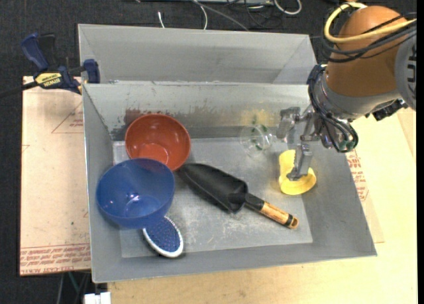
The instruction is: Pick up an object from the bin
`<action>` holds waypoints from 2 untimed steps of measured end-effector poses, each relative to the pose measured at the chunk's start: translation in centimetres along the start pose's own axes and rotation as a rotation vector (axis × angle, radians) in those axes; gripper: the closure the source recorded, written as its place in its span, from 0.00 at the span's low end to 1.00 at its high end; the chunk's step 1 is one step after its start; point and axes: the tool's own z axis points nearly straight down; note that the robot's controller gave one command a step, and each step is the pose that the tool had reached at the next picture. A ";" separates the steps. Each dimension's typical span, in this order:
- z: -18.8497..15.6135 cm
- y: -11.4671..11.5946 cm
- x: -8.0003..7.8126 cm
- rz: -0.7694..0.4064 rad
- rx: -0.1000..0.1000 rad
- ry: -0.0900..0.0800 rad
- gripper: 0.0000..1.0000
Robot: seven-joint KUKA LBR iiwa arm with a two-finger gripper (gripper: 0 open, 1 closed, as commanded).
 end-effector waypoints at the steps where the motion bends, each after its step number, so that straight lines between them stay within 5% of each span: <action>1: -0.4 0.0 -0.1 -0.003 0.001 -0.008 0.00; 2: 14.1 5.5 1.4 0.057 -0.001 -0.010 0.00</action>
Offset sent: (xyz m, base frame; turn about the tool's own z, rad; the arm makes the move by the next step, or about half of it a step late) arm -0.0184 0.0625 -0.1637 0.0671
